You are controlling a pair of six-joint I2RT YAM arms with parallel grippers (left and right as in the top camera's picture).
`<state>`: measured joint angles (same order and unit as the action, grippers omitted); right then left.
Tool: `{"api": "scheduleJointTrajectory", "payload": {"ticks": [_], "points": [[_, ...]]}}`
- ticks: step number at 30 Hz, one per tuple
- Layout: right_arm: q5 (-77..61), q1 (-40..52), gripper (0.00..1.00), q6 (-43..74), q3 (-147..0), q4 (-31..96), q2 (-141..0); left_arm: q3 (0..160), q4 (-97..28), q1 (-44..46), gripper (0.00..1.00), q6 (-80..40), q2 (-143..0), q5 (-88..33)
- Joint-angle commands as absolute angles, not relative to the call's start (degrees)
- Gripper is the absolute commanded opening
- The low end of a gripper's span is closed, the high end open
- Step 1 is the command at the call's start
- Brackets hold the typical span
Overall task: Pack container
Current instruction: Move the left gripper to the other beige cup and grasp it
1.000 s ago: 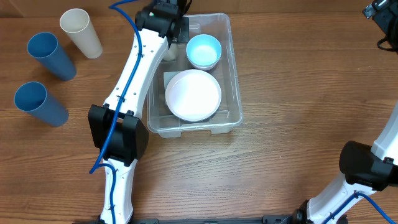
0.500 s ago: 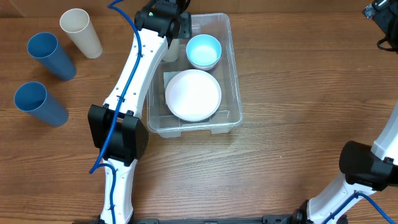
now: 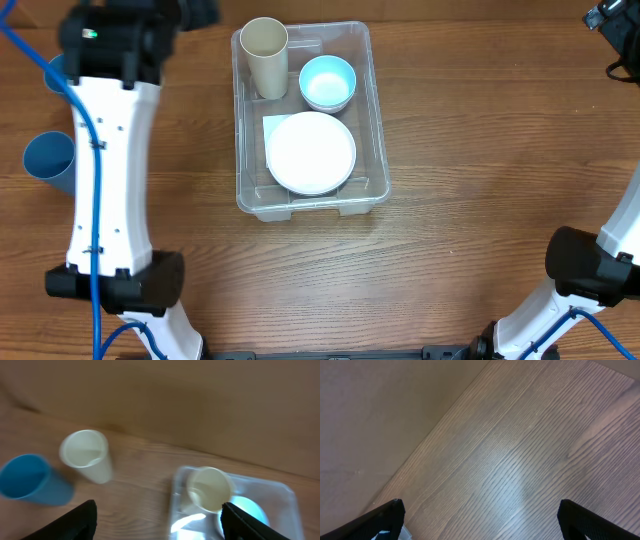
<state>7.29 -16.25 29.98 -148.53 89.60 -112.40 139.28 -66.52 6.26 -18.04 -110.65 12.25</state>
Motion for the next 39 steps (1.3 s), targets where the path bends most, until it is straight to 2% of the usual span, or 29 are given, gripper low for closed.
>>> {"api": "scheduleJointTrajectory", "payload": {"ticks": [1, 8, 19, 30, 35, 36, 37, 39], "points": [[7.4, -16.3, 1.00, 30.2, -148.9, 89.5, -112.3, 138.9, -65.8, 1.2, 0.83, -18.0, -116.2, 12.0], [7.4, -16.3, 1.00, 30.2, -148.9, 89.5, -112.3, 138.9, -59.8, -3.4, 0.87, -16.3, -126.0, 12.0], [7.4, -16.3, 1.00, 30.2, -148.9, 89.5, -112.3, 138.9, -48.9, -4.2, 0.94, -7.6, -132.8, 12.6], [7.4, -16.3, 1.00, 30.2, -148.9, 89.5, -112.3, 138.9, -47.9, -6.0, 0.82, -7.7, -137.3, 13.5], [7.4, -16.3, 1.00, 30.2, -148.9, 89.5, -112.3, 138.9, -48.4, -6.0, 0.82, -7.7, -139.9, 13.5], [7.4, -16.3, 1.00, 30.2, -148.9, 89.5, -112.3, 138.9, -48.4, -6.0, 0.81, -7.7, -140.3, 13.5], [7.4, -16.3, 1.00, 30.2, -148.9, 89.5, -112.3, 138.9, -48.7, -6.0, 0.68, -7.7, -141.2, 13.5], [7.4, -16.3, 1.00, 30.2, -148.9, 89.5, -112.3, 138.9, -49.3, -6.0, 0.52, -7.7, -141.5, 13.5]]}}
